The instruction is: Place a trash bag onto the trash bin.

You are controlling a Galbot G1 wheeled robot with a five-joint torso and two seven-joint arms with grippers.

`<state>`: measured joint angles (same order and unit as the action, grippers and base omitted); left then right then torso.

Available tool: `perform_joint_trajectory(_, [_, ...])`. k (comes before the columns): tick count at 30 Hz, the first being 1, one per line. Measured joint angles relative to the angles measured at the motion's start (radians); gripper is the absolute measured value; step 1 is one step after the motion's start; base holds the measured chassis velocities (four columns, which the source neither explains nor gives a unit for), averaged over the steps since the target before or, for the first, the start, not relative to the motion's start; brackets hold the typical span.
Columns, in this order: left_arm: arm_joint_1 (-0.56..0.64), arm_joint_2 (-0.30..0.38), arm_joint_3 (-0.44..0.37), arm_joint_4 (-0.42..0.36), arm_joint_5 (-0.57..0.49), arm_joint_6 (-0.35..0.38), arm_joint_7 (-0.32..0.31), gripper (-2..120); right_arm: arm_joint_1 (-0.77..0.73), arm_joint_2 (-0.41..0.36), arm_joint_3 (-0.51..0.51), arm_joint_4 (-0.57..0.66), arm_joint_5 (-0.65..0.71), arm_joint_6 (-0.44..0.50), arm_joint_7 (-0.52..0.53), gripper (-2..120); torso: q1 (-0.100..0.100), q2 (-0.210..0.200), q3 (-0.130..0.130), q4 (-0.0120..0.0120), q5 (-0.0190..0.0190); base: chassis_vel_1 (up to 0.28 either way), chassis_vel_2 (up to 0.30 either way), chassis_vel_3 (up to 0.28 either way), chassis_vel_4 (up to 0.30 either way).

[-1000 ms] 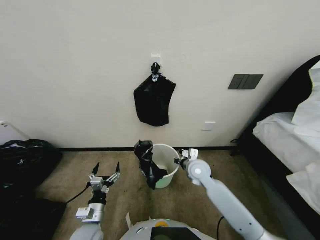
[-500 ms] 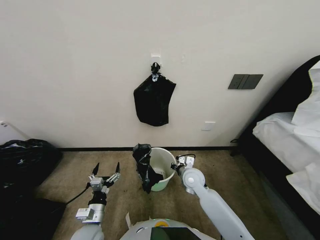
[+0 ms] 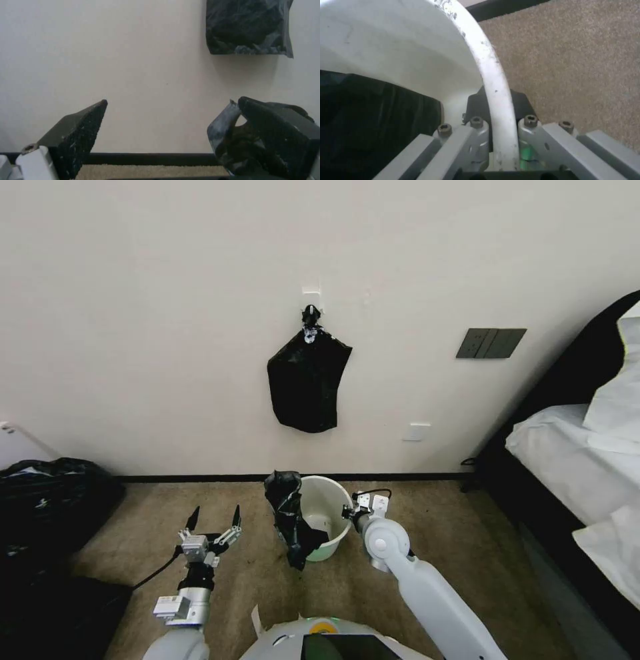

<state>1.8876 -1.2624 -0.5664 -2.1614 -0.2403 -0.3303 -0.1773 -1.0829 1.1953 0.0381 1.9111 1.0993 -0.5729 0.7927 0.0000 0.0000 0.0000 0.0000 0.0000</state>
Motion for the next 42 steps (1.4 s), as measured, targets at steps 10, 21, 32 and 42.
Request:
perform_joint_trajectory(10, [-0.012,0.001,0.013,0.005,-0.002,0.003,-0.002,100,-0.010,-0.030,0.022,0.043,0.008,-0.007,-0.005,17,0.000,0.000,0.000,-0.0002,-0.0004,0.000,0.000,0.000,0.000])
perform_joint_trajectory(21, [-0.016,0.003,0.021,0.003,-0.005,0.009,-0.004,100,-0.027,-0.104,0.067,0.144,0.049,-0.036,-0.037,54,0.000,0.000,0.000,0.0000,0.0003,0.000,0.000,0.000,0.000])
perform_joint_trajectory(32, [-0.002,-0.006,0.034,0.002,-0.005,0.019,-0.011,100,-0.033,-0.276,0.092,0.371,-0.015,-0.119,-0.354,99,0.000,0.000,0.000,-0.0001,0.0002,0.000,0.000,0.000,0.000])
perform_joint_trajectory(42, [0.004,-0.030,0.065,0.008,0.020,0.035,-0.016,100,0.142,-0.306,-0.131,0.356,-0.022,-0.138,-0.505,100,0.000,0.000,0.000,0.0002,0.0000,0.000,0.000,0.000,0.000])
